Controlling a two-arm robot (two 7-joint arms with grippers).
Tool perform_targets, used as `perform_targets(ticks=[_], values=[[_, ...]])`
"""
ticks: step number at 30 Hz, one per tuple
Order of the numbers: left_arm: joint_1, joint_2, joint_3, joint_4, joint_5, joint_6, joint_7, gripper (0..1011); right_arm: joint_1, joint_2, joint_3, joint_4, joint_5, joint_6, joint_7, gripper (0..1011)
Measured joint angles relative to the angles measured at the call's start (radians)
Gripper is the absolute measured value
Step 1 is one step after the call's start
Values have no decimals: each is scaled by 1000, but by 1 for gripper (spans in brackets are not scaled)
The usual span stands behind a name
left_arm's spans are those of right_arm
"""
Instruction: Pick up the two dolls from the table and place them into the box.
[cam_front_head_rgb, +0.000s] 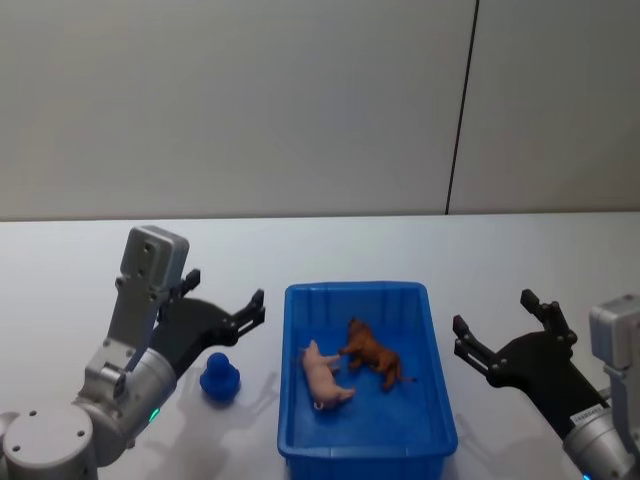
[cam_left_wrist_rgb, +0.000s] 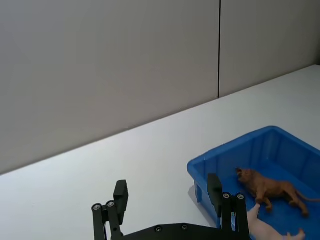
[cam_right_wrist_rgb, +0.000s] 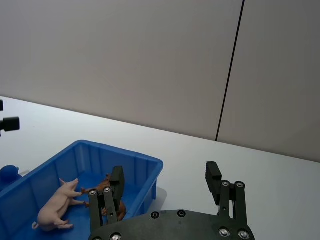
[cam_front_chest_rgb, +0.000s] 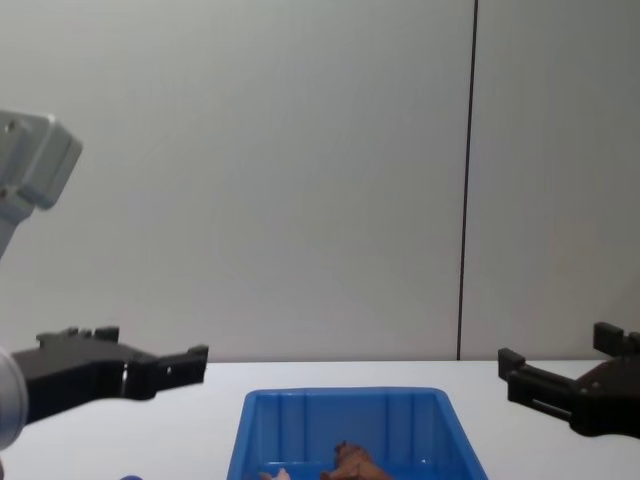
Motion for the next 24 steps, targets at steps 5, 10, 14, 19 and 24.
perform_targets(ticks=[5, 10, 14, 19, 24], values=[[10, 6, -5, 16, -29, 22, -10, 1001, 0, 1, 0, 0, 0, 0, -1, 1001], [17, 10, -8, 29, -47, 35, -18, 1001, -1, 1, 0, -1, 0, 0, -1, 1001], [22, 12, -11, 41, -57, 43, -26, 1001, -1, 1, 0, -1, 0, 0, -1, 1001], [26, 13, -13, 58, -67, 53, -38, 1001, -2, 1, 0, -2, 0, 0, -2, 1001], [27, 12, -14, 78, -75, 59, -51, 1001, -2, 1, 0, -1, 0, 0, -2, 1001]])
